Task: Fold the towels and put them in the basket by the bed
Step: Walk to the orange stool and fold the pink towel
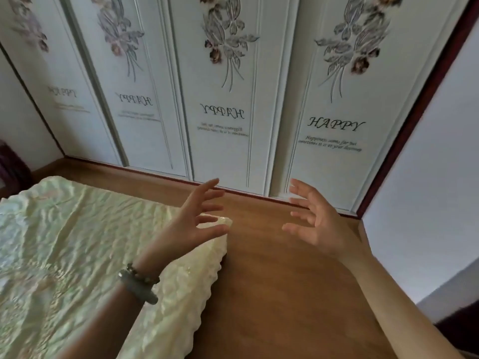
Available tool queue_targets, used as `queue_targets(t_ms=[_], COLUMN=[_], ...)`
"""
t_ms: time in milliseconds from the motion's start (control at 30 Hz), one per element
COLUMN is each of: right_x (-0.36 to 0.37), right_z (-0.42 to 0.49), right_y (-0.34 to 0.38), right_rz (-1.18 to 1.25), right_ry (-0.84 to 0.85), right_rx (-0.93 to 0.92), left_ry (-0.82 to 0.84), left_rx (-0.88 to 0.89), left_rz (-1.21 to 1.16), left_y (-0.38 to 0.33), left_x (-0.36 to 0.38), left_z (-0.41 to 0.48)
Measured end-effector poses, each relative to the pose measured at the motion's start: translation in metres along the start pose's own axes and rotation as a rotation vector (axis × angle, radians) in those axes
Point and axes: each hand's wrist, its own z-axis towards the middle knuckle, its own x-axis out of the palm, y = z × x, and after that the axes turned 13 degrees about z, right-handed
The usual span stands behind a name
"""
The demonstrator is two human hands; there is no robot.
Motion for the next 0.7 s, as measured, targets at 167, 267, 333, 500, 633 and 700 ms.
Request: queue_targets(t_ms=[167, 267, 333, 500, 633, 700], right_x=[-0.015, -0.026, -0.034, -0.062, -0.091, -0.108], right_z=[0.078, 0.117, 0.14, 0.203, 0.264, 0.298], right_y=[-0.011, -0.02, -0.026, -0.048, -0.075, -0.089], right_rz=[-0.025, -0.034, -0.037, -0.053, -0.052, -0.052], right_ry=[-0.077, -0.109, -0.133, -0.18, -0.178, -0.169], right_rx=[0.002, 0.013, 0.028, 0.042, 0.057, 0.048], left_ry=[0.055, 0.083, 0.103, 0.121, 0.124, 0.116], left_rx=[0.065, 0.07, 0.07, 0.057, 0.057, 0.057], left_rz=[-0.012, -0.045, -0.051, -0.048, -0.033, -0.028], left_y=[0.032, 0.048, 0.058, 0.089, 0.113, 0.124], left_x=[-0.012, -0.015, -0.016, -0.01, 0.004, 0.013], left_z=[0.099, 0.148, 0.177, 0.252, 0.319, 0.357])
